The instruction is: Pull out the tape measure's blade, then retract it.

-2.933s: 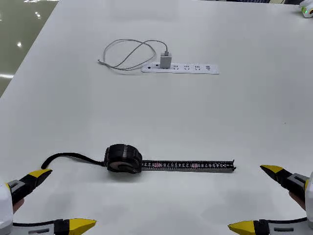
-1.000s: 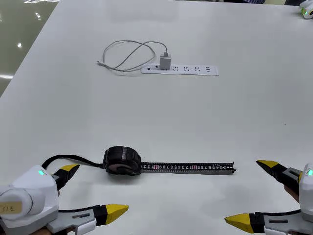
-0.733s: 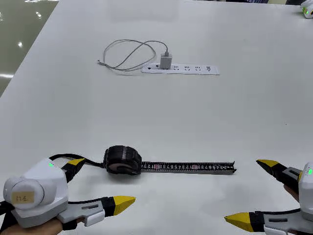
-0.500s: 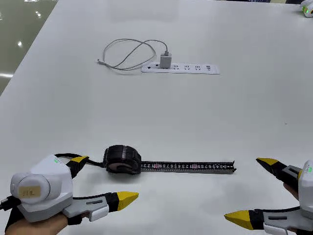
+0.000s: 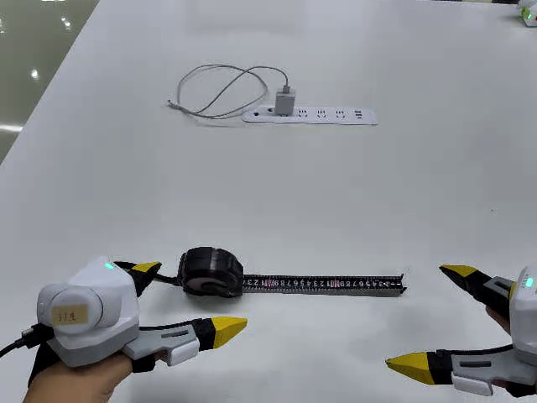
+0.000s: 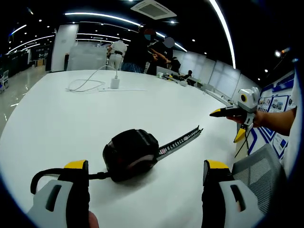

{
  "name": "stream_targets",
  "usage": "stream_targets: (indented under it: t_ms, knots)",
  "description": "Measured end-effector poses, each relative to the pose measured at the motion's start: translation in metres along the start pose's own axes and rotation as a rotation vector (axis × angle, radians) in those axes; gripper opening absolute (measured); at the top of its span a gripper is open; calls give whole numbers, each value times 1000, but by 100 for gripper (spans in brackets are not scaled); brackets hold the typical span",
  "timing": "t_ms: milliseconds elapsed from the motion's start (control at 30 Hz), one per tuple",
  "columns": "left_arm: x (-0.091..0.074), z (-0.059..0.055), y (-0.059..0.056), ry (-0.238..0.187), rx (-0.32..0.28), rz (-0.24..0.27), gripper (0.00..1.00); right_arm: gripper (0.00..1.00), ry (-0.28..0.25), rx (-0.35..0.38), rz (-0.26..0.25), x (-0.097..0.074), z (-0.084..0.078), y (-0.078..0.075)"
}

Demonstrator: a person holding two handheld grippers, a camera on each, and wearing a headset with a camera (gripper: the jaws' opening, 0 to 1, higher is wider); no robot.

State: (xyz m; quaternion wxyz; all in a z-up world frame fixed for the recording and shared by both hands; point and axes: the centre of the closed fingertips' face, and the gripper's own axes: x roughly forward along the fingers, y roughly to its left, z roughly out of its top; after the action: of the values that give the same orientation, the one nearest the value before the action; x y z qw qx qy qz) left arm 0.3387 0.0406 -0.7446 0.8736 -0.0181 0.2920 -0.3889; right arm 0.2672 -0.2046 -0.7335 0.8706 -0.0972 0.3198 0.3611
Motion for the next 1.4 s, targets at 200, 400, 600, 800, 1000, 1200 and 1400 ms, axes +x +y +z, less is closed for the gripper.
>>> stream_targets:
  t_ms: [200,400,600,800,1000,1200,1400]
  knots:
    - [7,0,0,4,-11,12,98,95,3,-8,8,4,1,-5]
    - [14,-1,0,9,-24,16,98,93,10,-13,18,7,-1,-12]
    - [19,0,-2,11,-38,16,98,93,17,-11,24,10,-2,-17]
    - [22,0,-7,13,-52,7,97,93,12,-8,24,12,2,-18]
    - [24,-1,-12,16,-46,0,98,92,11,-11,22,13,4,-19]
    - [24,0,-12,6,-64,19,98,89,21,-13,32,14,4,-18]
    - [26,1,-9,-3,-87,57,95,79,51,-31,36,14,1,-25]
